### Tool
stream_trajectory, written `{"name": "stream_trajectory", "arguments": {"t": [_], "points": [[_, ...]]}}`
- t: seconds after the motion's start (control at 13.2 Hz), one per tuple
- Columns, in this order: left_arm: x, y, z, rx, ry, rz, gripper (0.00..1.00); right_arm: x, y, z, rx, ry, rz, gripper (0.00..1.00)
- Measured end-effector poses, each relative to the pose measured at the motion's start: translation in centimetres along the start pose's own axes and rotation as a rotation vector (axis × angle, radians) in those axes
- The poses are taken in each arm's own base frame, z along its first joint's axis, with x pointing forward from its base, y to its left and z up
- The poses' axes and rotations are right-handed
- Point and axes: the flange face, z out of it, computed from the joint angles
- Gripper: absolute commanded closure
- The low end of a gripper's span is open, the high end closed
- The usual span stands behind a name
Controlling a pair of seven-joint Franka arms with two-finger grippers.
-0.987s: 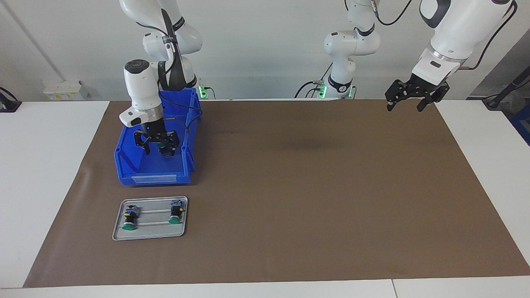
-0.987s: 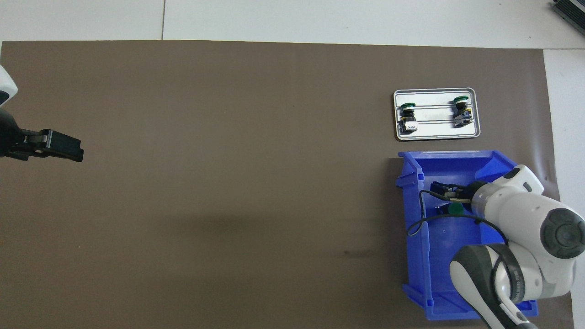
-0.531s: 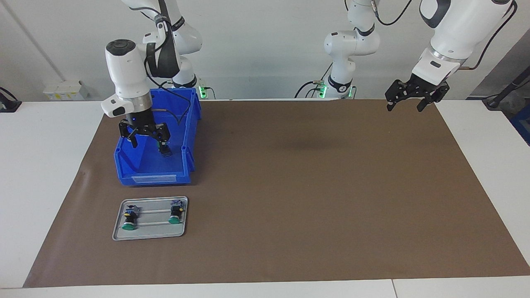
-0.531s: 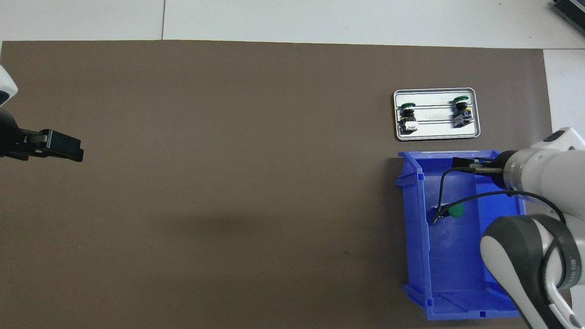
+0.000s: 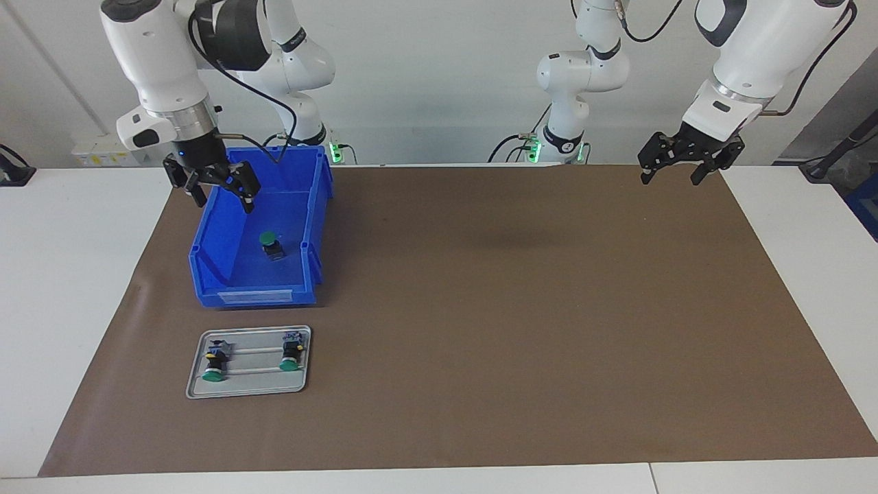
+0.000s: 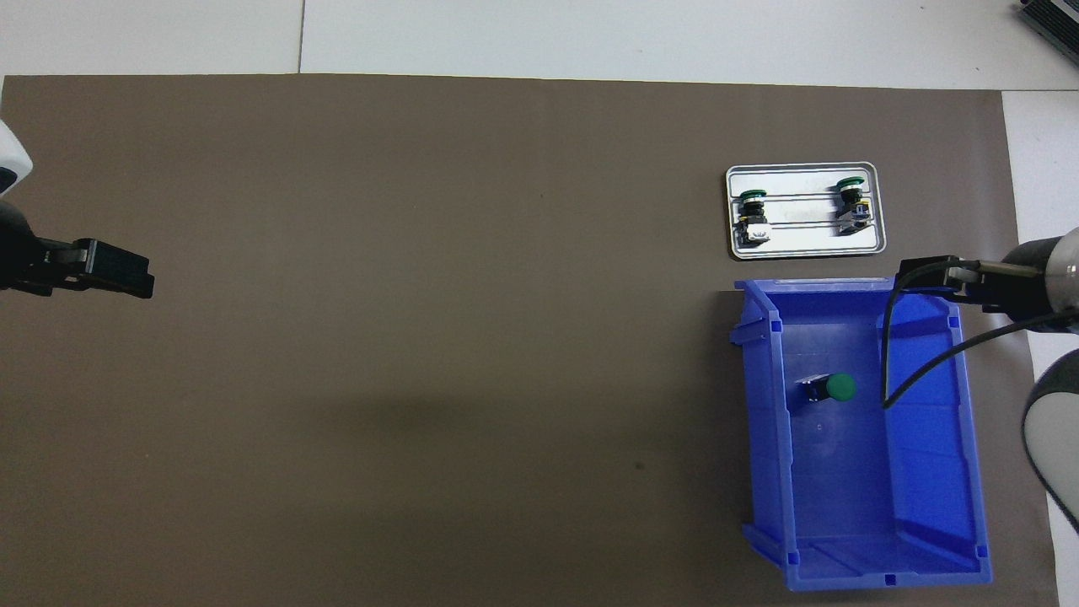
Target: Place and press button with both arms
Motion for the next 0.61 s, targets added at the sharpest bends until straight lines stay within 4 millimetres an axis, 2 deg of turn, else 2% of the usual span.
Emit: {"name": "stream_trajectory", "arguments": {"t": [0.15, 0.23, 0.46, 0.61], "points": [[0.0, 0.0, 0.0, 0.000, 0.000, 0.000, 0.00, 0.8, 0.4, -2.5, 0.014, -0.052, 0.026, 0.00], [0.0, 0.0, 0.0, 0.000, 0.000, 0.000, 0.00, 1.3, 1.3, -3.0, 0.028, -0.073, 0.040, 0.00], [0.0, 0.0, 0.0, 0.000, 0.000, 0.000, 0.00, 2.8, 5.1, -3.0, 0.046, -0.082, 0.007, 0.00], [0.0, 0.0, 0.0, 0.000, 0.000, 0.000, 0.00, 2.8, 5.3, -3.2, 0.035, -0.089, -0.065, 0.00]]}}
